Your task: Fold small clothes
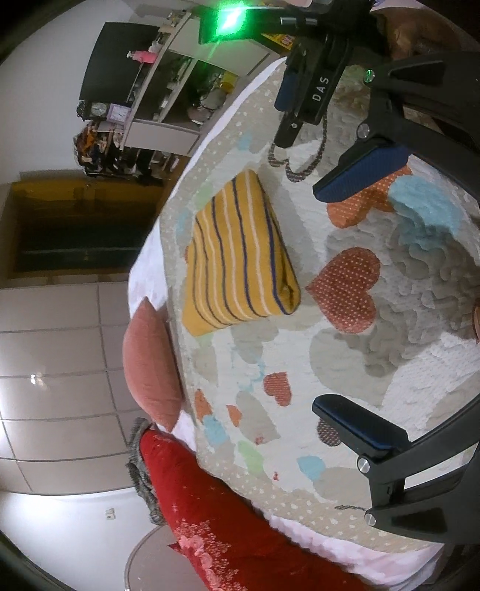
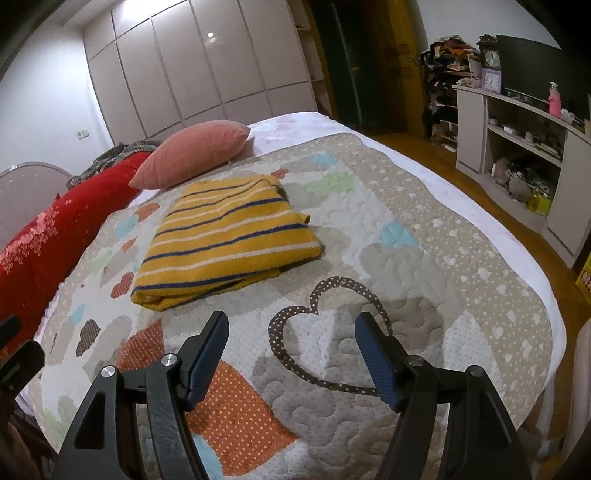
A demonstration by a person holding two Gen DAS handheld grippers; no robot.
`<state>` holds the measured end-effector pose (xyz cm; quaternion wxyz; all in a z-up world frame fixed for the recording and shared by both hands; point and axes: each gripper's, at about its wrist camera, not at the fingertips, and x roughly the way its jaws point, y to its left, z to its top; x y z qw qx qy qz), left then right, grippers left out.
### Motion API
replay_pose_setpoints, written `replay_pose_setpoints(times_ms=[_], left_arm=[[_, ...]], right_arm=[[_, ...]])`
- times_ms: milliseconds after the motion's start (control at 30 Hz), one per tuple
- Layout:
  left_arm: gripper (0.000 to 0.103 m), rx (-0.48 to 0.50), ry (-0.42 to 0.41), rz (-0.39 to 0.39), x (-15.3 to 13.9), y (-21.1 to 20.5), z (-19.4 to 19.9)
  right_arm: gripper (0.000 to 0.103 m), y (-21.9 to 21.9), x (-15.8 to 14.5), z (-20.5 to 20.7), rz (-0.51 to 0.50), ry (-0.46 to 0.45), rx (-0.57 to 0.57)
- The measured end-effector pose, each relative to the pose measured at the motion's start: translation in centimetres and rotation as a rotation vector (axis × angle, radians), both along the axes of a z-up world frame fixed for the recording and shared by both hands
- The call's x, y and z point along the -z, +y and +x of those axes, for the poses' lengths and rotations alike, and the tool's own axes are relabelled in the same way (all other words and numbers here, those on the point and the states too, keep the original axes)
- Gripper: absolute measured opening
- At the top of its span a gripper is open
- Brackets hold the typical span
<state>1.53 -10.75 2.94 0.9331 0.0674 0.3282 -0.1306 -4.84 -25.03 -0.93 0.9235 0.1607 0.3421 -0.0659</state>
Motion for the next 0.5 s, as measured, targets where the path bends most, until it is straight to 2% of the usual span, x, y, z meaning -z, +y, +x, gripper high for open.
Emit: replay_pose_setpoints(times_ms=[367, 500], left_arm=[[0.103, -0.045, 0.076, 0.035, 2.3, 0.9, 0.7], [0.103, -0.075, 0.103, 0.085, 3.3, 0.9, 1.1]], right_arm=[[0.077, 0.5, 1.0, 0.8, -0.015, 0.036, 0.001], [0.077, 1.4, 1.2, 1.1, -0.040, 0.045, -0.014]])
